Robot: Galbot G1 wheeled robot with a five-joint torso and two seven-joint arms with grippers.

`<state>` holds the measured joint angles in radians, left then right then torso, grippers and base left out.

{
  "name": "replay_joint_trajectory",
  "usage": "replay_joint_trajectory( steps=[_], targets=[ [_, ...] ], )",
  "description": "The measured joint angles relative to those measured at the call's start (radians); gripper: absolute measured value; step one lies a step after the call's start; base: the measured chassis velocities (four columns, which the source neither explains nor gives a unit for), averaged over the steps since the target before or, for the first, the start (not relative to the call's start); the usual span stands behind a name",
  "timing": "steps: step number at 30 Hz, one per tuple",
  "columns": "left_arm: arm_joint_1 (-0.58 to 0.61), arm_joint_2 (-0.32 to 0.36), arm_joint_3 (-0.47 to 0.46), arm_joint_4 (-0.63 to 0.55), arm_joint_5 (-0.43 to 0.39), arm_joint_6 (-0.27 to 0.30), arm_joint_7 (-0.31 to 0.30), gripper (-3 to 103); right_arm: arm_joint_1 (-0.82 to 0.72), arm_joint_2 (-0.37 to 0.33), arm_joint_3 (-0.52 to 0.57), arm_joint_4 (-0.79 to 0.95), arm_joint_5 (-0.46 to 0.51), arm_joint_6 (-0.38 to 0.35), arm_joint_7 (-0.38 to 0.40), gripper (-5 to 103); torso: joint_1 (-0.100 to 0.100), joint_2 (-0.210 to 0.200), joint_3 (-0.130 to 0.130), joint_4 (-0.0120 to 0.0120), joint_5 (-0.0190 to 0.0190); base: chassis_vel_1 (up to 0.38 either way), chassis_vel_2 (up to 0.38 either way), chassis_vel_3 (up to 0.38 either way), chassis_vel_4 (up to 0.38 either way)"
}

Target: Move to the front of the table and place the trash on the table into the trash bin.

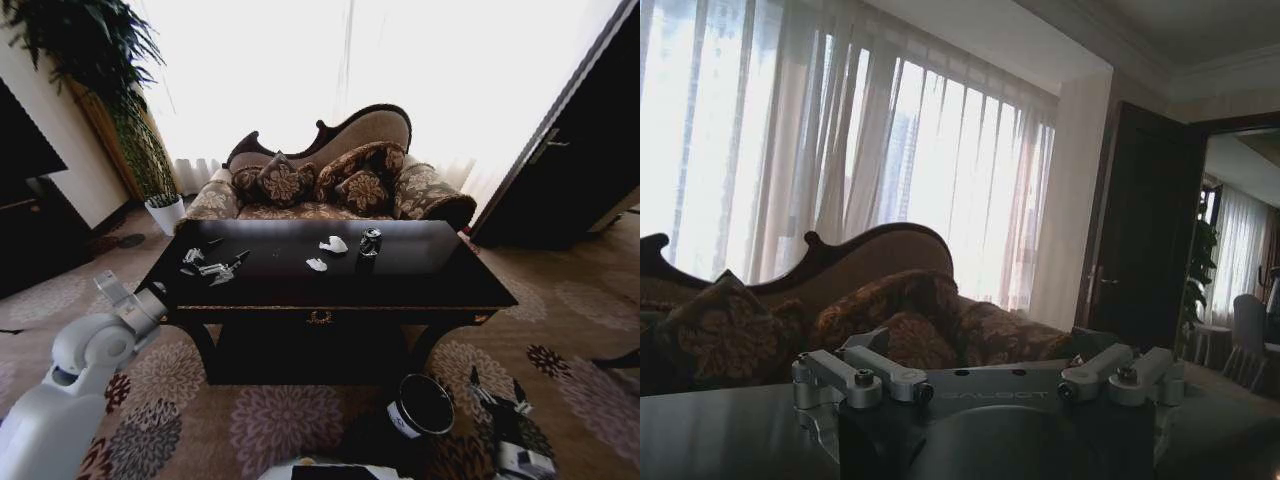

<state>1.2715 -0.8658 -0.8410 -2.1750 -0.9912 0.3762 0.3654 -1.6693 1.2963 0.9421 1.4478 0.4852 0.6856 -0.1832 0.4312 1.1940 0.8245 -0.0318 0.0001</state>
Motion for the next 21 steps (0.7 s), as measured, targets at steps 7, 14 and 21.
replay_joint_trajectory(
  steps=[7, 14, 21],
  targets=[
    [-0.008, -0.008, -0.016, 0.035, 0.001, 0.006, -0.023, 100, -0.073, -0.027, 0.06, 0.283, 0.052, -0.014, 0.014, 100, 0.0, 0.0, 0.0, -0.0003, -0.0003, 0.0, 0.0, 0.0, 0.0],
    [-0.009, -0.03, -0.005, 0.041, 0.009, 0.006, -0.021, 100, -0.098, -0.074, 0.089, 0.449, 0.077, -0.048, 0.028, 100, 0.0, 0.0, 0.0, -0.0004, -0.0003, 0.0, 0.0, 0.0, 0.0],
    [-0.011, -0.03, -0.002, 0.048, 0.011, 0.006, -0.019, 100, -0.104, -0.128, 0.052, 0.565, 0.072, -0.096, 0.091, 100, 0.0, 0.0, 0.0, -0.0008, 0.0001, 0.0, 0.0, 0.0, 0.0]
  ],
)
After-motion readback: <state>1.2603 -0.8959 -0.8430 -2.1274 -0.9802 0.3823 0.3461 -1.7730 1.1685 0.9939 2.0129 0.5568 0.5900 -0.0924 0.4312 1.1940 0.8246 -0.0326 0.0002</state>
